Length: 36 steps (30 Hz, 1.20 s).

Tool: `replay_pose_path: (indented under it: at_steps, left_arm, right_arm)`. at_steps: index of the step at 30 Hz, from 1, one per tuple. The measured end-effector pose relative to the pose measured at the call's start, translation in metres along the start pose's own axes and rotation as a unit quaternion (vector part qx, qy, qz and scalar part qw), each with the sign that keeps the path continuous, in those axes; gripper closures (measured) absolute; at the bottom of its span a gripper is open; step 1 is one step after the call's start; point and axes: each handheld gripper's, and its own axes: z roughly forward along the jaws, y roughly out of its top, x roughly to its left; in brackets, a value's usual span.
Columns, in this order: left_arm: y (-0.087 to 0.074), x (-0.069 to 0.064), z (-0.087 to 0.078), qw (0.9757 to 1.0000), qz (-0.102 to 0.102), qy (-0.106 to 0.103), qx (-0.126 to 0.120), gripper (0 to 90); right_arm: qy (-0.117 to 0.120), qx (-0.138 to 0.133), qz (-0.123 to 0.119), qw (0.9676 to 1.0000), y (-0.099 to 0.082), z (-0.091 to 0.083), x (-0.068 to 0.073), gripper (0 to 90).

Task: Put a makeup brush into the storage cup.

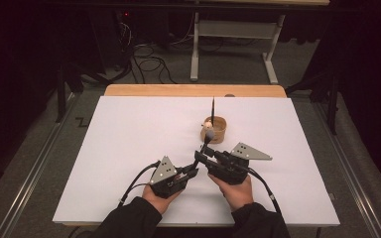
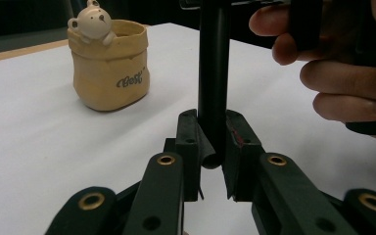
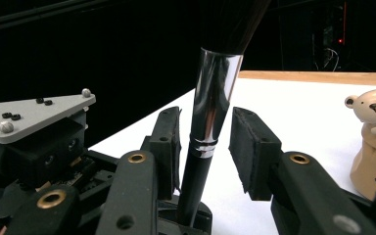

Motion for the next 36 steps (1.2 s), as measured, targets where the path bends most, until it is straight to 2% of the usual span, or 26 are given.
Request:
replay_pose_path:
  at_steps: [16, 36]
  left_arm:
    - [-0.0005, -0.0004, 0.0005, 1.0, 0.003, -0.003, 0.005, 79.0]
    - [-0.0003, -0.0003, 0.001, 1.0, 0.001, -0.004, 0.009, 78.9]
  right_arm:
    - [0.004, -0.011, 0.005, 0.9999, 0.0009, -0.002, -0.0003, 70.6]
    - [0.009, -0.009, 0.011, 0.9999, 0.0002, -0.0025, -0.0012, 77.1]
